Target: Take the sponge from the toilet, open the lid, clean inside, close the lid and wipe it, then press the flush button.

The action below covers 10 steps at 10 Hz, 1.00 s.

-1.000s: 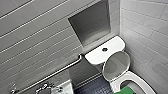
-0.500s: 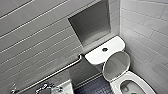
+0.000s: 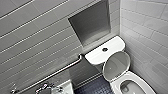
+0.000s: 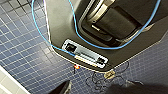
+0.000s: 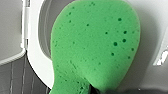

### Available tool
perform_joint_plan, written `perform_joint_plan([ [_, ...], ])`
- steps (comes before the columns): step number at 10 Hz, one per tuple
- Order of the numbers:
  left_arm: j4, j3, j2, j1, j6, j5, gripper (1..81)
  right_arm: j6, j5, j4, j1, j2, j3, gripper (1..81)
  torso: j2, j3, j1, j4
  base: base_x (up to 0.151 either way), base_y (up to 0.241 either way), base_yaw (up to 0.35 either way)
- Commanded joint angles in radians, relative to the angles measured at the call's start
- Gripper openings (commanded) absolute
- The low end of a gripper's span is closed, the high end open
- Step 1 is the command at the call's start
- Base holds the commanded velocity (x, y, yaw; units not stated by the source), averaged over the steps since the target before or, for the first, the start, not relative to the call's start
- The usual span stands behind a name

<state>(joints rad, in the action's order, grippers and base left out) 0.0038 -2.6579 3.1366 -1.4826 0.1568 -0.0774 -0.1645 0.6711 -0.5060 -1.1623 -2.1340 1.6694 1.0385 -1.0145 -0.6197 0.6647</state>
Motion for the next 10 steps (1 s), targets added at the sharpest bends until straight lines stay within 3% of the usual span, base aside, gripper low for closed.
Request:
perform_joint_plan([
  [1, 0.004, -0.008, -0.025, -0.02, 0.006, -0.091, 81.1, -0.027, 0.031, 0.035, -0.059, 0.111, -0.042, 1.0, 0.0, 0.0, 0.0, 0.0, 0.0, 0.0, 0.0],
  [4, 0.004, -0.008, -0.027, -0.02, 0.006, -0.091, 81.1, -0.152, 0.133, 0.118, -0.164, 0.187, -0.071, 1.0, 0.0, 0.0, 0.0, 0.0, 0.0, 0.0, 0.0],
  [6, 0.004, -0.008, -0.027, -0.022, 0.006, -0.091, 81.1, -0.161, 0.165, 0.191, -0.193, 0.176, -0.093, 1.0, 0.0, 0.0, 0.0, 0.0, 0.0, 0.0, 0.0],
  [7, 0.004, -0.008, -0.027, -0.02, 0.007, -0.091, 81.1, -0.158, 0.148, 0.228, -0.179, 0.144, -0.099, 1.0, 0.0, 0.0, 0.0, 0.0, 0.0, 0.0, 0.0],
  [9, 0.004, -0.008, -0.027, -0.02, 0.006, -0.091, 81.1, -0.144, -0.026, 0.256, -0.071, 0.057, -0.105, 1.0, 0.001, 0.0, 0.0, 0.0, 0.0, 0.0, 0.0],
  [10, 0.004, -0.008, -0.027, -0.02, 0.007, -0.091, 81.1, -0.1, -0.118, 0.254, 0.003, 0.018, -0.117, 1.0, 0.001, 0.0, 0.0, 0.0, 0.0, 0.0, 0.0],
])
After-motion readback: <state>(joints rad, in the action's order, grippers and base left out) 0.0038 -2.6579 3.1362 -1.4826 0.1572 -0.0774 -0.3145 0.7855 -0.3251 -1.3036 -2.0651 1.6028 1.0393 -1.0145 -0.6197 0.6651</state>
